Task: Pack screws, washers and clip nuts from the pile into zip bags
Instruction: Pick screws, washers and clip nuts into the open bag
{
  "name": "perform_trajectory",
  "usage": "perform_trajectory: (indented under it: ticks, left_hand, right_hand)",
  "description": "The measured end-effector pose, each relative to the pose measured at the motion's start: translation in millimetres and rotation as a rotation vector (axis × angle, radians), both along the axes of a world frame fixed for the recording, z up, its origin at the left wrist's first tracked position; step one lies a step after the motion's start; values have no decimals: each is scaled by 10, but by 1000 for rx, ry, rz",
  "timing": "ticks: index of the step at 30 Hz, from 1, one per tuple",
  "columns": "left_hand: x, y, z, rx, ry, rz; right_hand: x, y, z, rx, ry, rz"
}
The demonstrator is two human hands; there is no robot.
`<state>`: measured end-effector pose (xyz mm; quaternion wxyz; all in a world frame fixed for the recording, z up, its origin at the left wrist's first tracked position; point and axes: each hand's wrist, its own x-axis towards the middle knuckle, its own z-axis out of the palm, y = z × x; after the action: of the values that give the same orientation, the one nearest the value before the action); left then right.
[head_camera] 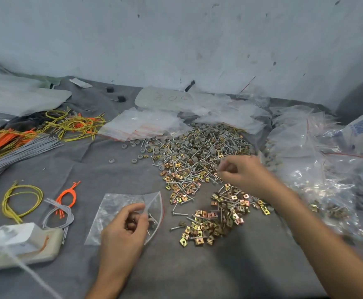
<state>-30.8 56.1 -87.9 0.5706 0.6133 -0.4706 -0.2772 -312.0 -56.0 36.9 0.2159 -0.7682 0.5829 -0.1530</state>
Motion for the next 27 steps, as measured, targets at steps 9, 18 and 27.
perform_trajectory:
  ticks: [9,18,27]
  left_hand:
    - [27,7,-25,-27,-99,7]
    - [30,69,-44,-126,-39,38]
    - [-8,97,53,-77,-83,14]
  right_hand:
    - [1321,744,-561,-104,-3,253]
    - [1589,724,-740,-279,176,268]
    - [541,187,-231,-175,19,66]
